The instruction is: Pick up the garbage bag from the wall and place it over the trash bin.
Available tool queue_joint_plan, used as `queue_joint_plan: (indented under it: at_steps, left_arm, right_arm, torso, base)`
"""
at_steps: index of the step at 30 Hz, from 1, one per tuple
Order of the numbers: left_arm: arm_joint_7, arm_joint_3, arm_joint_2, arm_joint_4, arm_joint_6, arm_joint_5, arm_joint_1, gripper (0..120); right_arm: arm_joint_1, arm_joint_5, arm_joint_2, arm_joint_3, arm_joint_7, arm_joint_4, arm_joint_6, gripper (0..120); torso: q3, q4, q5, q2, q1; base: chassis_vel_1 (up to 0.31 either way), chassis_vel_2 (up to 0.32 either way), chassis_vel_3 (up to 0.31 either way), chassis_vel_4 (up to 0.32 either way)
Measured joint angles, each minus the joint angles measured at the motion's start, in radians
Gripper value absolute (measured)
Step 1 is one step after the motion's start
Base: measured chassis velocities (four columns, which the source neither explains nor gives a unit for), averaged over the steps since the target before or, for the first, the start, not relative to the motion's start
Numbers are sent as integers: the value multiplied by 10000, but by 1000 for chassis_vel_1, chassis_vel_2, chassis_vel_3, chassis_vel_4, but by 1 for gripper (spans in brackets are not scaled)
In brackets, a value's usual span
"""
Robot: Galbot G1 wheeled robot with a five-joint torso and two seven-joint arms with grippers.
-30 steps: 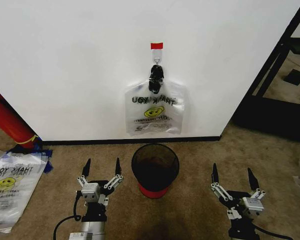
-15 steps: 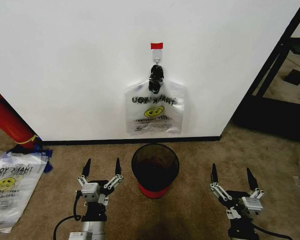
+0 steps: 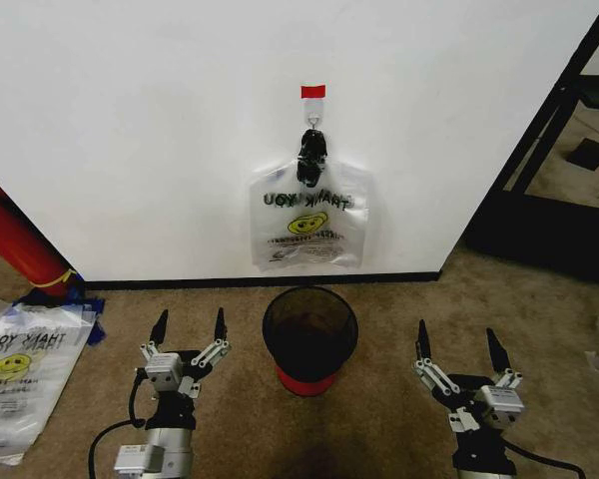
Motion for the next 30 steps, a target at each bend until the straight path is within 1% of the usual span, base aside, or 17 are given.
queue_joint_plan:
  at_steps: [2,6,9,10,13,14,16,17,19,21,22,24,25,26,27,30]
  left_arm:
    - [-2,16,51,18,13,-2,-12,100]
    - [-4,99,135,65,30,10,-88,100]
    - [-6,78,126,42,48,14,-97,100]
    - [-6,78,126,42,48,14,-97,100]
    - [-7,72,135,41,31,122,-72,100]
    - [-7,55,157,43,26,155,-59,100]
    - [-7,34,187,68,25,171,-45,100]
    - [-7,34,187,68,25,171,-45,100]
    - [-13,-1,209,162,14,296,-7,100]
    - [-15,-6,177,204,12,441,72,100]
    - [-15,-1,143,231,12,496,120,100]
    - [-10,5,82,292,3,650,203,100]
    - [-10,5,82,292,3,650,203,100]
    - [-6,5,46,314,-16,723,238,100]
    - [1,2,-47,344,-57,869,332,100]
    - [17,-49,-230,322,-95,1027,501,100]
  right_arm:
    - [30,-31,-4,-13,0,39,-90,100]
    - [262,0,-73,-84,-4,205,-587,100]
    - [675,883,-382,-82,-306,312,-1161,100]
    - [675,883,-382,-82,-306,312,-1161,100]
    - [1354,2533,-1133,222,-1064,256,-1661,100]
    - [1806,3336,-1607,396,-1342,51,-1908,100]
    - [2258,4095,-2025,516,-1561,-215,-2128,100]
    - [2258,4095,-2025,516,-1561,-215,-2128,100]
    - [3431,5670,-2943,607,-2047,-1088,-2469,100]
    - [4575,6733,-3507,492,-2555,-1935,-2710,100]
    - [5013,7099,-3652,391,-2771,-2276,-2814,100]
    - [6085,7851,-3844,113,-3265,-3128,-3052,100]
    - [6085,7851,-3844,113,-3265,-3128,-3052,100]
    - [6568,8101,-3877,-29,-3440,-3457,-3115,100]
    - [7354,8536,-3898,-290,-3727,-4023,-3222,100]
    - [8733,9466,-3867,-784,-4307,-5164,-3427,100]
  torso:
    - [0,1,0,0,0]
    - [0,-1,0,0,0]
    - [0,0,2,0,0]
    - [0,0,2,0,0]
    - [0,-1,2,0,0]
    - [0,0,2,0,0]
    - [0,0,5,0,0]
    - [0,0,5,0,0]
    - [1,1,4,-1,0]
    - [1,2,4,0,1]
    - [2,4,5,0,1]
    - [2,0,3,-1,1]
    - [2,0,3,-1,1]
    - [2,1,4,-1,1]
    - [2,2,2,-1,1]
    - [2,4,3,-1,1]
  base:
    - [0,0,0,0]
    - [0,0,0,0]
    - [0,0,0,0]
    - [0,0,0,0]
    - [0,0,0,0]
    - [0,0,0,0]
    - [0,0,0,0]
    - [0,0,0,0]
    - [0,0,0,0]
    - [0,0,0,0]
    - [0,0,0,0]
    - [0,0,0,0]
    - [0,0,0,0]
    - [0,0,0,0]
    - [0,0,0,0]
    - [0,0,0,0]
